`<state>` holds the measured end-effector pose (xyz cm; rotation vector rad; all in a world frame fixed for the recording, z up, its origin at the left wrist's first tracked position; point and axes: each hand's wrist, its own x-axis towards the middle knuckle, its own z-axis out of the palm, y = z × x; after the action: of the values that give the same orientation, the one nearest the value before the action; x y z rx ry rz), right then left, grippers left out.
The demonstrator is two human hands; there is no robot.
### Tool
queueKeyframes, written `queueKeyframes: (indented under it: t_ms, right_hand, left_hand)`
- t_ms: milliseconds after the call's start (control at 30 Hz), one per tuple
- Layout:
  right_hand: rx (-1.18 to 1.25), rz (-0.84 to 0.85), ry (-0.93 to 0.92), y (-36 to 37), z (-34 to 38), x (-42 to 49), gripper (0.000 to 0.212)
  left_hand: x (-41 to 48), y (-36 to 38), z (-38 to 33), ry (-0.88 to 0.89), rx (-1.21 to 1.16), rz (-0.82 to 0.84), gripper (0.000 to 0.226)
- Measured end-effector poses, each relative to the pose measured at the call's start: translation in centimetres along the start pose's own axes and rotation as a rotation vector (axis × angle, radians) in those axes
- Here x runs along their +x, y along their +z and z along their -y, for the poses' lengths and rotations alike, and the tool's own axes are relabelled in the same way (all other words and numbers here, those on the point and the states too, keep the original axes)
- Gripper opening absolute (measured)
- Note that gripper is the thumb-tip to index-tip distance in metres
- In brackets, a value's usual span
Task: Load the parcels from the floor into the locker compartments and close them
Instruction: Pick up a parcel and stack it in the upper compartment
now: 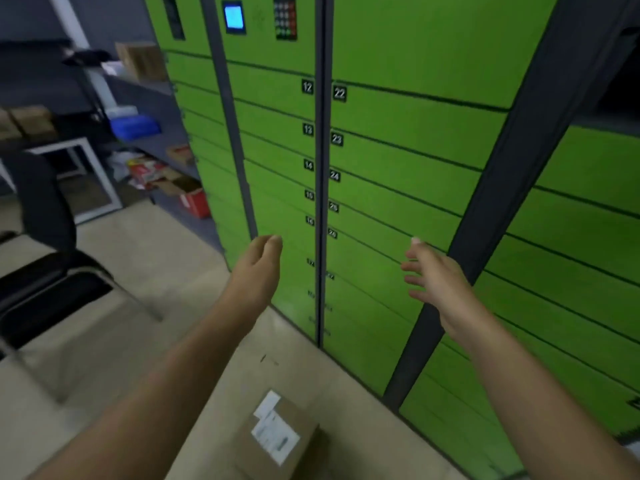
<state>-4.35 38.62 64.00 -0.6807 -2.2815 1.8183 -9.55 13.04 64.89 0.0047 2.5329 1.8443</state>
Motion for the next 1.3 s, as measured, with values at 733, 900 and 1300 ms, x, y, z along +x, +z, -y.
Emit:
queueKeyframes:
  t_ms: [733,900,1300]
  right_hand:
    - [-0.354,0.671,0.408,30.1,-41.4,11.5,0.022]
    - [-0.473,0.655,0.339,35.8,-51.3,14.1,0.014]
    - [-0.618,0.709,0.335,39.4,-66.2,17.8,0.043]
  left_hand:
    - [-4.5,4.5,53.1,-0.802,-0.054,-0.489,0.044]
    - [-4.5,7.8,63.2,-0.847,-0.024,-0.553,0.047]
    - [-5.9,17.1,77.5,-1.036,-0.304,-0.567,0.071]
